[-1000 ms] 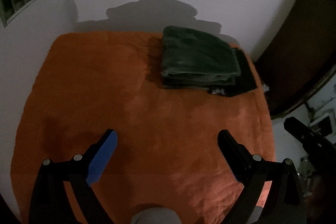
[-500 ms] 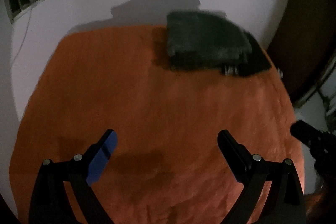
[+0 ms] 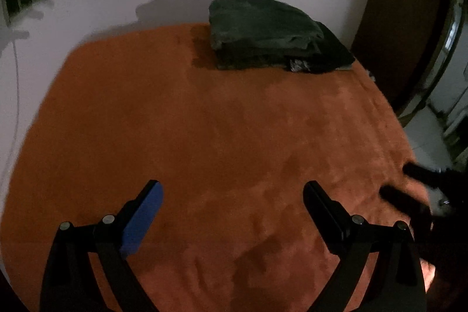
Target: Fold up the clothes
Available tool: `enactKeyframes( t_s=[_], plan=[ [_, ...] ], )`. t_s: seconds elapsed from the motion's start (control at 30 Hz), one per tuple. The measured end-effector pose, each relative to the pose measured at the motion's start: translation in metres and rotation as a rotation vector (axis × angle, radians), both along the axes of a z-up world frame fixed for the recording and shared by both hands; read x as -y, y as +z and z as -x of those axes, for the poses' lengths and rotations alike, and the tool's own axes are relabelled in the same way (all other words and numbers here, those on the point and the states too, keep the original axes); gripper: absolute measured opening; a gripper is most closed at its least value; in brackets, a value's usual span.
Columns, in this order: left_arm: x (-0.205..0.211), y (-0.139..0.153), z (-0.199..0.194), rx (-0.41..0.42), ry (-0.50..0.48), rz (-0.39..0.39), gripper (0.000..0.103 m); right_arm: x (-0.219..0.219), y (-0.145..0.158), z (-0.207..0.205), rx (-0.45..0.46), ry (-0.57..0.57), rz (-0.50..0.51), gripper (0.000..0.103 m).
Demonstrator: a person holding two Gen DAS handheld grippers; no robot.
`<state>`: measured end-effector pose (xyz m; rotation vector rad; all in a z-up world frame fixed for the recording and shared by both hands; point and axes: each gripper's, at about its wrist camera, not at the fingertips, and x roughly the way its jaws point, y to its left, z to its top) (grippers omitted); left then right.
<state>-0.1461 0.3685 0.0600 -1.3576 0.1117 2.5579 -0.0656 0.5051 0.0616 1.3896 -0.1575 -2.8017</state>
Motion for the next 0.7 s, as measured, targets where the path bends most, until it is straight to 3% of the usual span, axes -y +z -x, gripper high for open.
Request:
enactKeyframes(
  t_s=[0.1,0.23,0.3,0.33,0.47,0.7],
  plan=[
    [0.001,-0.001,0.0,0.028,0.007,-0.004,0.097,-0.006,0.017,-0.002,-0.045,-0.02,-0.011,0.057],
    [0.002,0.016,-0.013,-0.008,0.024,-0.048,0.097,-0.001,0.046,-0.013,-0.074,-0.05,-0.009,0.057],
    [0.006,0.031,-0.029,-0.01,0.033,-0.077,0.097,0.005,0.063,-0.028,-0.083,-0.052,0.01,0.064],
    [0.01,0.039,-0.039,0.006,0.04,-0.085,0.097,0.01,0.072,-0.039,-0.083,-0.055,0.002,0.073],
    [0.033,0.074,-0.084,0.083,0.069,-0.137,0.097,0.032,0.109,-0.074,-0.081,-0.055,-0.036,0.085],
    [0.093,0.14,-0.174,-0.012,0.089,-0.15,0.097,0.082,0.171,-0.13,-0.099,-0.11,-0.015,0.088]
  ],
)
